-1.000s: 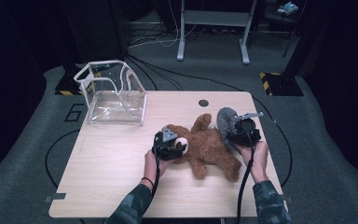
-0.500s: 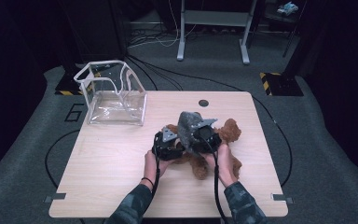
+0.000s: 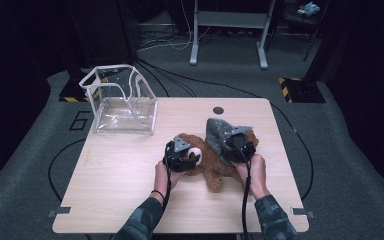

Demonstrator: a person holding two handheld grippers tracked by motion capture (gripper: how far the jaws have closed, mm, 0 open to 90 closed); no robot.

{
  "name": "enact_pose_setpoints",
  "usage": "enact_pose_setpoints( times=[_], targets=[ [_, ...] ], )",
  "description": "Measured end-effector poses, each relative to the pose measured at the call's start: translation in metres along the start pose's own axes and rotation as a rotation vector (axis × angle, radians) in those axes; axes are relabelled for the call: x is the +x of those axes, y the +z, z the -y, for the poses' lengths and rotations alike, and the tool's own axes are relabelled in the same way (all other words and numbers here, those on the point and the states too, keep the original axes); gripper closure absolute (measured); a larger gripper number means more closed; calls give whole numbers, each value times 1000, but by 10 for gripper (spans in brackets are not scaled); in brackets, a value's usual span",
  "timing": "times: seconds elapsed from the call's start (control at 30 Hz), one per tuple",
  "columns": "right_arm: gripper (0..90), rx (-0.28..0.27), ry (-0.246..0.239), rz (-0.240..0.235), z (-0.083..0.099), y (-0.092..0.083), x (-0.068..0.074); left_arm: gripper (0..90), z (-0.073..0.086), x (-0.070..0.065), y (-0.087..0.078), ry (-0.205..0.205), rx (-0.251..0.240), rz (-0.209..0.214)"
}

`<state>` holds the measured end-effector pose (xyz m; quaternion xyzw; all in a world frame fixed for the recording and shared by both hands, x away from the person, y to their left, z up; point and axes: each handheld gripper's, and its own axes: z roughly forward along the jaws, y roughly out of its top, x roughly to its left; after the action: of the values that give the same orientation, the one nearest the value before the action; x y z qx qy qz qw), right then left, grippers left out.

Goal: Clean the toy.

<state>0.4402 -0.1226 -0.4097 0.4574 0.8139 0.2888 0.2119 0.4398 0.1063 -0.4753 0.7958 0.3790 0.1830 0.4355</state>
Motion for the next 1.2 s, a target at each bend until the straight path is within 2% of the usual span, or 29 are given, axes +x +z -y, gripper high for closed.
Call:
enact_pose_setpoints(
  times=[0.23,0.33,0.37,0.4,0.47,0.57,0.6,0.67,0.7,0.73,0.8,0.83,0.87,0.9,0.93,0.97,1.0,1.13,1.17,1.2],
  targets=[
    [701,29,98,64,15,-2,-38,454,0,0,0,1,0,-1],
    [699,38,126,69,18,-3,-45,454,0,0,0,-1,0,-2],
    [698,30,122,72,18,-5,-45,454,0,0,0,-4,-1,-2],
    [696,23,130,70,17,-8,-42,455,0,0,0,-1,0,-1],
    [695,0,113,71,14,-15,-36,455,0,1,0,-2,4,3],
    [693,-33,84,28,4,-23,-20,454,0,0,0,0,2,-3],
    [692,-43,61,12,0,-24,-14,454,0,0,0,1,2,-3],
    [691,-53,18,-23,-7,-22,1,454,0,0,0,-1,1,-3],
    [691,-53,18,-23,-7,-22,1,454,0,0,0,-1,1,-3],
    [685,-43,-15,-37,-13,-16,17,454,0,0,0,-1,2,-4],
    [682,-29,-46,-48,-18,-8,29,454,0,0,0,-4,0,-3],
    [682,-29,-46,-48,-18,-8,29,454,0,0,0,-4,0,-3],
    [673,-23,-84,-47,-21,4,43,454,0,0,0,-4,0,-2],
    [673,-23,-84,-47,-21,4,43,454,0,0,0,-4,0,-2],
    [667,-3,-109,-26,-21,15,52,455,0,0,0,-4,3,2],
    [657,20,-132,-16,-21,22,54,454,0,0,0,-4,0,-1],
    [644,36,-132,-8,-19,28,55,454,0,0,0,-2,1,-1],
    [603,46,-146,12,-17,34,56,454,0,0,1,-4,-1,3],
    [576,70,-178,16,-17,35,56,454,0,-1,1,0,1,1],
    [568,73,-189,30,-17,37,59,454,0,-1,1,-1,1,-1]
  ],
)
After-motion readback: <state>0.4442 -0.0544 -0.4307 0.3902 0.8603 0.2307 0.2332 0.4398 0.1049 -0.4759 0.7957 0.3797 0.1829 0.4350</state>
